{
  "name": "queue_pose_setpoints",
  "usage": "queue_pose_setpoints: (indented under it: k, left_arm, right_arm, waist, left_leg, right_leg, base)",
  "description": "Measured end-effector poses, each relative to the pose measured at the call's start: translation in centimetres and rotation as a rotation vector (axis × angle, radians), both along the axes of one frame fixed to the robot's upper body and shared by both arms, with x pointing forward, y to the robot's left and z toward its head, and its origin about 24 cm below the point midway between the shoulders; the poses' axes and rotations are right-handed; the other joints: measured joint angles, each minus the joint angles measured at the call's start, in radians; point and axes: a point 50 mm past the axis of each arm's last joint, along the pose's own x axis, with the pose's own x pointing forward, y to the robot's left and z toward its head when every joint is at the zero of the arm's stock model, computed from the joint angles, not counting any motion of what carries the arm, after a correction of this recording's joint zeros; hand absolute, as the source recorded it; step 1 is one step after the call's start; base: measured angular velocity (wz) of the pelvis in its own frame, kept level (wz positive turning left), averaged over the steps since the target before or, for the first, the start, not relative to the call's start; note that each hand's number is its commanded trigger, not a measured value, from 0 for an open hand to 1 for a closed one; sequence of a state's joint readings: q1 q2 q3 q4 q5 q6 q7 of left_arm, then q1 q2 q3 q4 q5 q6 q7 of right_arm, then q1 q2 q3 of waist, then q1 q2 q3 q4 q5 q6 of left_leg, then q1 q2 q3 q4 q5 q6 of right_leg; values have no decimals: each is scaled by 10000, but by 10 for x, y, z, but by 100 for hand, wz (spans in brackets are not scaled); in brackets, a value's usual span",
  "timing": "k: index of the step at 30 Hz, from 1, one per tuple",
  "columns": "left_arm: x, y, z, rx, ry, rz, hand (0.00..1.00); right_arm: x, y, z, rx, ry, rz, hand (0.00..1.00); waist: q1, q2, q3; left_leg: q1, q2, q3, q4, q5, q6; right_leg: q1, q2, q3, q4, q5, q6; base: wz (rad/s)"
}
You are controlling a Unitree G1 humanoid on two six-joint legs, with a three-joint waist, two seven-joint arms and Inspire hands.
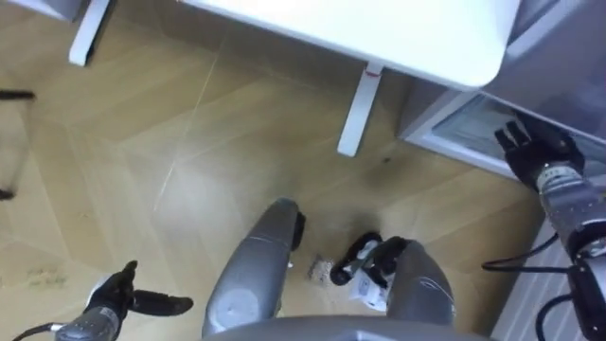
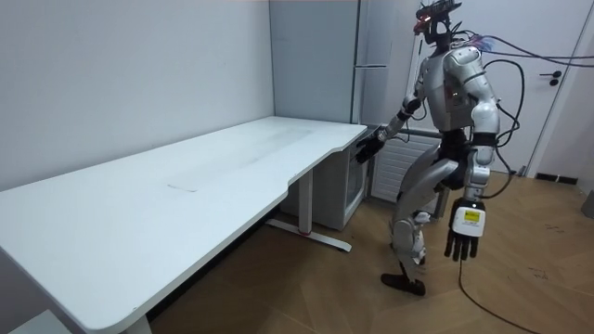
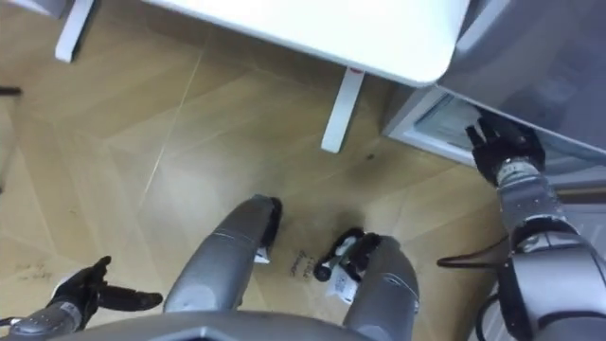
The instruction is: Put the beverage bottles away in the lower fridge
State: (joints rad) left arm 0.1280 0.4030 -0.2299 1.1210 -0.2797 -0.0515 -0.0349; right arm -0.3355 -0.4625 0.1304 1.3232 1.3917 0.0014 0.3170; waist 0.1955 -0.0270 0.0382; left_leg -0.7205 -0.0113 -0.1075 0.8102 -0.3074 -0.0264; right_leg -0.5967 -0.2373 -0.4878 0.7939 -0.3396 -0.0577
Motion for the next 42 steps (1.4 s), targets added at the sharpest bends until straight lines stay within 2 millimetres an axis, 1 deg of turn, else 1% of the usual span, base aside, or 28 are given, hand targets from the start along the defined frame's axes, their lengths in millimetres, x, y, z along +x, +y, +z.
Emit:
queue_pose_setpoints:
  k: [1, 2, 3, 4, 5, 6, 7, 9, 10, 12, 13, 14, 15, 17, 19, 21, 24, 25, 27, 29, 31, 33, 34, 36, 37, 38, 40, 42]
  left_arm:
    - [-1, 0, 0, 12, 55, 29, 0]
    - [-2, 0, -1, -16, 104, 66, 0]
    - [-2, 0, -1, -64, 89, 195, 0]
    - [-2, 0, -1, -84, 55, 291, 0]
    - [-2, -2, -2, -125, 61, 380, 0]
    - [-3, -5, -4, -209, 104, 360, 0]
    - [-3, -6, -4, -266, 73, 417, 0]
    - [-6, -7, -5, -397, 101, 562, 0]
    - [-6, -8, -6, -432, 74, 662, 0]
    - [-9, -12, -8, -594, 53, 1146, 0]
    - [-10, -12, -9, -613, 85, 1184, 0]
    - [-14, -12, -9, -624, 168, 1285, 0]
    - [-17, -14, -10, -655, 238, 1329, 0]
    - [-21, -18, -12, -711, 366, 1267, 0]
    - [-26, -19, -13, -740, 424, 1348, 0]
    - [-42, -22, -15, -831, 637, 1840, 0]
    - [-61, -24, -16, -917, 801, 2639, 0]
    - [-65, -25, -16, -934, 856, 2798, 0]
    - [-71, -33, -19, -1086, 973, 3211, 0]
    - [-73, -38, -21, -1193, 984, 3333, 0]
    - [-69, -41, -22, -1261, 916, 3283, 0]
    - [-53, -43, -23, -1320, 582, 3215, 0]
    - [-49, -43, -23, -1292, 495, 3218, 0]
    - [-39, -48, -24, -1355, 273, 3210, 0]
    - [-38, -49, -24, -1380, 250, 3214, 0]
    - [-38, -52, -25, -1379, 228, 3267, 0]
    - [-37, -53, -25, -1418, 167, 3439, 0]
    - [-36, -52, -25, -1423, 101, 3590, 0]
  right_arm:
    - [-8, -1, -4, 10, 173, -12, 0]
    - [-22, -3, -11, 9, 544, -99, 0]
    - [-35, -3, -19, 18, 954, -174, 0]
    - [-40, -2, -22, 36, 1156, -181, 0]
    - [-51, 2, -30, 73, 1583, -113, 0]
    - [-63, 5, -36, 96, 1987, 23, 0]
    - [-70, 7, -40, 127, 2193, 105, 0]
    - [-96, 14, -52, 243, 2986, 457, 0]
    - [-102, 14, -54, 201, 3207, 625, 0]
    - [-125, 17, -62, 78, 4123, 1174, 0]
    - [-131, 19, -64, 100, 4320, 1276, 0]
    - [-141, 25, -68, 170, 4670, 1562, 0]
    - [-146, 30, -71, 144, 4950, 1960, 0]
    - [-151, 37, -75, 128, 5281, 2417, 0]
    - [-161, 43, -79, 109, 5695, 2832, 0]
    - [-175, 48, -82, 33, 6179, 3464, 0]
    - [-190, 56, -85, 43, 6617, 3905, 0]
    - [-192, 58, -86, 31, 6721, 3965, 0]
    - [-200, 66, -89, -2, 7096, 4341, 0]
    - [-199, 70, -91, -252, 7304, 4633, 0]
    - [-195, 73, -92, -714, 7498, 5135, 0]
    - [-186, 76, -94, -1323, 7725, 5752, 0]
    - [-184, 77, -94, -1436, 7734, 5870, 0]
    - [-177, 81, -94, -1848, 7688, 6246, 0]
    - [-176, 82, -95, -1896, 7693, 6292, 0]
    - [-175, 85, -95, -1947, 7697, 6358, 0]
    - [-174, 89, -96, -1949, 7664, 6360, 0]
    - [-175, 89, -96, -2005, 7697, 6226, 0]
  waist:
    - [-41, -11, -27]
    - [-117, -15, -40]
    - [-215, -4, -116]
    - [-240, -1, -132]
    - [-281, 23, -141]
    - [-326, 76, -185]
    - [-369, 93, -198]
    - [-545, 63, -215]
    - [-562, 63, -215]
    - [-633, 93, -199]
    - [-635, 93, -196]
    - [-650, 34, -174]
    - [-678, -9, -194]
    - [-802, -24, -196]
    - [-902, -72, -198]
    - [-1011, -78, -233]
    - [-1120, -132, -280]
    - [-1134, -151, -296]
    - [-1179, -205, -299]
    - [-1187, -216, -299]
    - [-1193, -233, -304]
    - [-1147, -232, -299]
    - [-1124, -228, -300]
    - [-1096, -128, -270]
    - [-1095, -131, -286]
    - [-1095, -65, -273]
    - [-1101, -52, -257]
    - [-1105, -80, -268]
  left_leg:
    - [100, -3, 13, -30, -24, 29]
    - [330, 5, 49, -122, -56, 77]
    - [519, 13, 87, -222, -74, 112]
    - [628, 43, 129, -283, -83, 129]
    - [861, 145, 276, -392, -112, 173]
    - [1047, 191, 324, -496, -128, 201]
    - [1156, 204, 352, -564, -132, 209]
    - [1586, 208, 497, -914, -109, 252]
    - [1690, 219, 544, -998, -106, 258]
    - [2185, 286, 749, -1356, -88, 288]
    - [2338, 313, 797, -1451, -87, 290]
    - [2651, 346, 927, -1711, -81, 291]
    - [2928, 375, 1047, -1928, -82, 288]
    - [3381, 393, 1168, -2374, -9, 265]
    - [3813, 390, 1247, -2758, 45, 259]
    - [4475, 408, 1289, -3266, 49, 250]
    - [5203, 411, 1306, -3907, 90, 226]
    - [5366, 405, 1307, -4068, 129, 224]
    - [6019, 351, 1293, -4564, 215, 247]
    - [6345, 347, 1281, -4756, 215, 248]
    - [6542, 341, 1283, -4873, 215, 248]
    - [6630, 374, 1274, -4986, 215, 248]
    - [6651, 380, 1276, -5027, 215, 247]
    - [6811, 381, 1259, -5170, 219, 249]
    - [6897, 373, 1265, -5249, 222, 254]
    - [7074, 358, 1273, -5424, 232, 269]
    - [7291, 358, 1287, -5566, 234, 271]
    - [7487, 362, 1294, -5717, 258, 265]
  right_leg:
    - [87, 36, 67, -59, 12, 46]
    - [294, 131, 207, -226, 60, 132]
    - [479, 173, 237, -399, 119, 214]
    - [571, 213, 268, -511, 162, 235]
    - [757, 339, 395, -722, 264, 277]
    - [940, 422, 439, -926, 344, 322]
    - [1051, 449, 461, -1023, 374, 346]
    - [1367, 489, 588, -1322, 456, 428]
    - [1429, 511, 630, -1405, 485, 443]
    - [1808, 613, 777, -1759, 595, 506]
    - [1947, 657, 803, -1874, 619, 517]
    - [2173, 708, 922, -2055, 644, 538]
    - [2341, 767, 1044, -2221, 663, 561]
    - [2692, 867, 1148, -2599, 766, 593]
    - [3042, 912, 1180, -2883, 793, 624]
    - [3672, 1027, 1167, -3392, 837, 705]
    - [4391, 1189, 1173, -4050, 927, 826]
    - [4552, 1214, 1154, -4188, 959, 853]
    - [5161, 1261, 1139, -4643, 1031, 955]
    - [5519, 1333, 1219, -4937, 1074, 1017]
    - [5743, 1376, 1253, -5166, 1092, 1045]
    - [5962, 1498, 1260, -5571, 1255, 1062]
    - [6015, 1529, 1280, -5694, 1303, 1061]
    - [6228, 1611, 1341, -6093, 1470, 1096]
    - [6277, 1620, 1395, -6146, 1486, 1109]
    - [6384, 1633, 1512, -6266, 1504, 1134]
    - [6508, 1646, 1660, -6282, 1504, 1136]
    - [6566, 1667, 1946, -6277, 1504, 1136]
  base:
    - [-6]
    - [-6]
    - [-10]
    - [-24]
    - [-30]
    - [-27]
    - [-16]
    - [-14]
    - [-18]
    - [-22]
    - [-23]
    - [-29]
    - [-28]
    - [-21]
    - [-9]
    - [0]
    - [0]
    - [5]
    - [6]
    - [0]
    - [0]
    - [2]
    - [0]
    - [-5]
    - [-12]
    - [-19]
    - [-13]
    - [-9]
